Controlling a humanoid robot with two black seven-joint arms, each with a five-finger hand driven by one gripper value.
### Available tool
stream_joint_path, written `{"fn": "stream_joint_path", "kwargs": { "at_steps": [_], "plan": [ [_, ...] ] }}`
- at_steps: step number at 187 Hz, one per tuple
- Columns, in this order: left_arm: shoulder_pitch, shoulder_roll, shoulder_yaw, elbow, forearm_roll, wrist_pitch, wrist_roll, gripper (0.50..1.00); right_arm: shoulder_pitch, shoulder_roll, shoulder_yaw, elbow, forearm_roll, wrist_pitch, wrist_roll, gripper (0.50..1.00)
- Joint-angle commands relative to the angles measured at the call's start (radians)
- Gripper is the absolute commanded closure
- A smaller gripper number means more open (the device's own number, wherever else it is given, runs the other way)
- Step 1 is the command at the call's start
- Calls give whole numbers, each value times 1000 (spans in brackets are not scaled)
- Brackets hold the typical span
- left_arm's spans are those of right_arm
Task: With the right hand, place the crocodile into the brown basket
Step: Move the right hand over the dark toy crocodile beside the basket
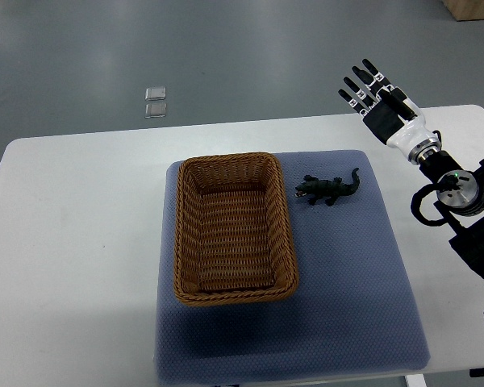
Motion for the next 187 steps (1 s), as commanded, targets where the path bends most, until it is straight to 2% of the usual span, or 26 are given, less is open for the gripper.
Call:
{"fn": "stream_joint_path", "kwargs": {
  "at_steps": [1,72,100,144,172,187],
  "plan": [
    [0,0,0,0,0,-3,0,500,0,0,0,0,0,2,0,572],
    [0,0,2,0,0,-9,0,500,11,-11,-6,0,-14,2,-3,572],
    [0,0,2,0,0,-11,0,500,25,-63,-86,2,-100,-3,-4,572],
    [0,0,2,-12,2,-11,0,500,164,-168,-308,18,-506,2,-26,572],
    [-6,0,2,-12,2,-12,0,500,284,-255,-480,104,-825,14,-27,572],
    [-9,0,2,-14,2,-14,0,500,356,-313,-581,201,-968,81,-27,572]
  ]
}}
